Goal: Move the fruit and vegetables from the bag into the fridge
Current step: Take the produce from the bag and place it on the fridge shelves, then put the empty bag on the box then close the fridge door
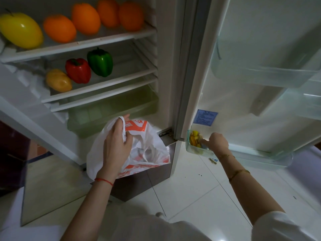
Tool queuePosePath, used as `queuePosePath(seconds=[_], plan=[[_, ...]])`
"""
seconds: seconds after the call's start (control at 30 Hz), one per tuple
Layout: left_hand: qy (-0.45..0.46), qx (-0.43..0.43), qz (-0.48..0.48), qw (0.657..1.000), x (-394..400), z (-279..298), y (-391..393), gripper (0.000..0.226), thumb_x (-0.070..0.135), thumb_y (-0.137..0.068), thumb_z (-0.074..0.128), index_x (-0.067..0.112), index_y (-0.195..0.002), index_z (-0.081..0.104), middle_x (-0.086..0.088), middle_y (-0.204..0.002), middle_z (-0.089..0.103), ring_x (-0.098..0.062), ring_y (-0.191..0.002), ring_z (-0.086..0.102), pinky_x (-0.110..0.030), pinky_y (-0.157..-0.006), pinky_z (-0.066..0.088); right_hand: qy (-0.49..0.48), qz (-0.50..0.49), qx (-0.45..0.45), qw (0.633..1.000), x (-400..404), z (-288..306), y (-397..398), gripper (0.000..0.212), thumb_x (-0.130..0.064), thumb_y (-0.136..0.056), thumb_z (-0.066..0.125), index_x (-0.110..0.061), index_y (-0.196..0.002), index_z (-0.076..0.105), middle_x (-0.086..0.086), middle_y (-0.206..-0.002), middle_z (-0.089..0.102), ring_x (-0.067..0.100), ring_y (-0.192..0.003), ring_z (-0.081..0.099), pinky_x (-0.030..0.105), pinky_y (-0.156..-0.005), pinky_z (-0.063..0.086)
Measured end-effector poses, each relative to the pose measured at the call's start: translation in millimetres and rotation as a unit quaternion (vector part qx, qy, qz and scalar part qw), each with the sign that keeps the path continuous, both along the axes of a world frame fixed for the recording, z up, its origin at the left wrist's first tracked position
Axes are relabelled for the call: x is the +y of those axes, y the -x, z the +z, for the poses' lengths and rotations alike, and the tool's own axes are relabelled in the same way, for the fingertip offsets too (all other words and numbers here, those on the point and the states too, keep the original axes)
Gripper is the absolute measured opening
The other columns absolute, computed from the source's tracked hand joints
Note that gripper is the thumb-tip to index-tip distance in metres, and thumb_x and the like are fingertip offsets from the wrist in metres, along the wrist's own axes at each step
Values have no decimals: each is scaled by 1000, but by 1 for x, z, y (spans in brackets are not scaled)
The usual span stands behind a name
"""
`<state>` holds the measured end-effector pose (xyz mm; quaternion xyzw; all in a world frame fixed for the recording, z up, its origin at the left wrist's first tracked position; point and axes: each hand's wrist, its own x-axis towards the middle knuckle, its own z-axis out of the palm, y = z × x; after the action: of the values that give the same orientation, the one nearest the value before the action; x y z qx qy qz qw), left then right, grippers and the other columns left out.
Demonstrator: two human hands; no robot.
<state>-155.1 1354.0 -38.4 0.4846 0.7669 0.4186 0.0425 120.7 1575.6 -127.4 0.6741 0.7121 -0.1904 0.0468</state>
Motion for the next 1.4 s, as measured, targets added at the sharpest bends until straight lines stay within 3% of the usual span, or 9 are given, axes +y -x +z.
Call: queuePosePath(seconds=[0.17, 0.33, 0.5, 0.63, 0.77, 0.87, 1.07, 1.27, 1.4], plan=[[0, 14, 9, 1000, -4, 2, 1, 40, 13, -95, 51, 22, -134, 47, 3, -125, 58, -5, -108, 56, -4, -74, 41, -168, 74, 85, 979, -29, 35, 29, 32, -33, -90, 61, -3, -83, 65, 17, -87, 67, 34, -80, 62, 34, -65, 49], [2, 19, 31, 999, -11, 7, -1, 40, 12, -94, 51, 21, -133, 49, 2, -124, 59, 0, -103, 53, 3, -70, 39, -75, 293, 190, 934, -76, 44, 85, 21, -27, -92, 61, -11, -84, 72, 2, -83, 70, 17, -71, 60, 21, -62, 42], [13, 19, 48, 999, -20, 6, -6, 41, 11, -93, 51, 20, -133, 49, 1, -127, 60, -10, -107, 58, 1, -76, 38, 59, 409, 89, 906, -95, 0, 146, 29, -26, -92, 62, -7, -112, 68, 11, -116, 68, 26, -102, 64, 33, -92, 51], [36, 17, 77, 996, -28, 1, -8, 43, 16, -91, 48, 13, -134, 49, -4, -127, 61, -21, -110, 61, -26, -85, 50, 48, 456, -13, 888, -99, -35, 167, 47, -24, -90, 66, -6, -131, 53, 16, -128, 59, 33, -114, 59, 41, -101, 48], [23, -5, 98, 995, -39, 0, -8, 44, 12, -92, 50, 20, -135, 48, -1, -126, 62, -15, -109, 60, -4, -81, 39, -3, 507, -152, 848, -100, -48, 172, 35, -14, -98, 51, -2, -131, 52, 17, -128, 59, 36, -117, 59, 45, -97, 48], [5, -12, 108, 994, -49, 4, -6, 47, 7, -91, 52, 26, -133, 47, 4, -128, 61, -14, -111, 59, -6, -85, 40, 4, 530, -167, 831, -97, -49, 175, 35, -15, -98, 51, -2, -130, 52, 16, -127, 60, 35, -116, 60, 43, -98, 49], [8, -14, 177, 984, -78, 6, 6, 47, 10, -92, 52, 25, -136, 45, 2, -126, 63, -17, -96, 62, -14, -78, 40, 182, 516, 13, 837, -95, -8, 197, 19, -23, -87, 64, -12, -101, 71, 5, -108, 69, 21, -99, 64, 21, -84, 49], [0, -23, 251, 968, -123, 1, 14, 49, 11, -89, 53, 21, -137, 48, 5, -129, 62, -18, -112, 60, -25, -91, 45, 408, 411, 345, 738, -114, 38, 219, 17, -8, -97, 55, 7, -101, 62, 8, -95, 68, 8, -87, 64, 18, -83, 48], [-12, -21, 313, 950, -160, -5, 16, 48, 10, -90, 54, 16, -137, 49, 1, -129, 61, -17, -115, 57, -20, -93, 42, 483, 352, 427, 678, -140, 64, 241, 14, -1, -97, 49, -9, -94, 59, 13, -79, 64, 13, -70, 64, 17, -66, 47]])
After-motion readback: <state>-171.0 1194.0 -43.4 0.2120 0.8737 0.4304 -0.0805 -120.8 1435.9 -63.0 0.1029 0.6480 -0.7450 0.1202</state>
